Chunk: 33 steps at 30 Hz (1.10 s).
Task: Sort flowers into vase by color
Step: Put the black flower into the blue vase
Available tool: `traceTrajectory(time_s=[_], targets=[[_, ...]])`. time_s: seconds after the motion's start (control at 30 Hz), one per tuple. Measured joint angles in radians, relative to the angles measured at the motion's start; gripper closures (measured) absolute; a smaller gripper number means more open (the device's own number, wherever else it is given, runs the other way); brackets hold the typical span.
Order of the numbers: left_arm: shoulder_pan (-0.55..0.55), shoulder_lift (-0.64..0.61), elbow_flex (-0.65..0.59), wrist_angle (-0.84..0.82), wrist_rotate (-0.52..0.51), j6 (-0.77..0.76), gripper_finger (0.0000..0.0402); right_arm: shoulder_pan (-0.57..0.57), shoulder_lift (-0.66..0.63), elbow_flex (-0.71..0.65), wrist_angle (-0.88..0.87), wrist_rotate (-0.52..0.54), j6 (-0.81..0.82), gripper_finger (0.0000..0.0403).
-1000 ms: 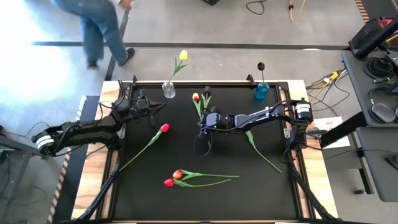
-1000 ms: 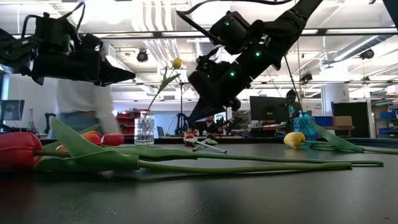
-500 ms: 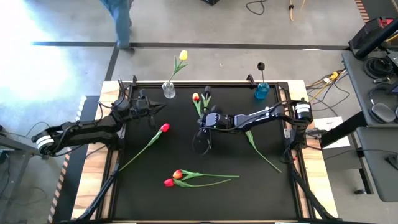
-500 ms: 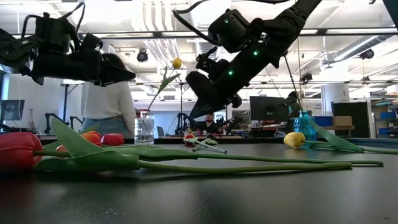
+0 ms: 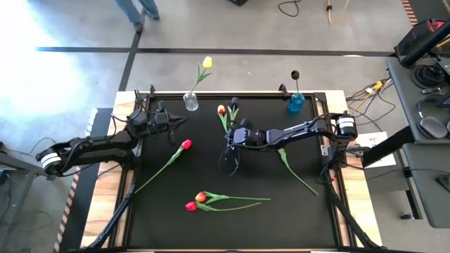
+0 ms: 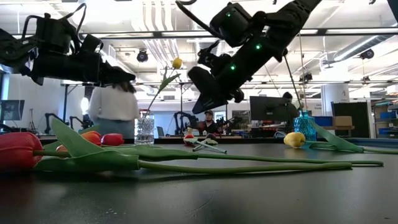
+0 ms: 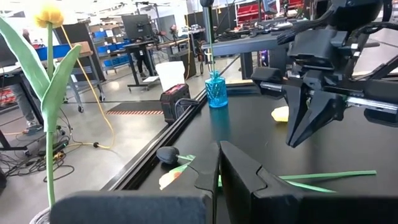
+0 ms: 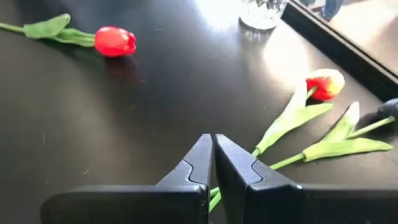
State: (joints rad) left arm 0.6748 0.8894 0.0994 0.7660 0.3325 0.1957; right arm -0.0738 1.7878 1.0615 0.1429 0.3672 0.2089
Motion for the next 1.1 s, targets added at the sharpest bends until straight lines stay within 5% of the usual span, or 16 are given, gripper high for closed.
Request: traceTrajectory(time_s=[0.27, 0.63, 1.1], targets=[[0.0, 0.001, 0.0, -0.006, 0.0, -0.002, 0.0402, -0.001, 0.0, 0.0, -0.013, -0.001, 0.011, 0.0376], [0.0, 0.001, 0.0, -0.005, 0.0, -0.006, 0.0402, -0.064, 0.0, 0.0, -0.033, 0.0, 0.223, 0.025], [0.0, 0.001, 0.0, -0.005, 0.0, -0.006, 0.0402, -0.186, 0.162, 0.126, -0.168, 0.043, 0.384, 0.0259]])
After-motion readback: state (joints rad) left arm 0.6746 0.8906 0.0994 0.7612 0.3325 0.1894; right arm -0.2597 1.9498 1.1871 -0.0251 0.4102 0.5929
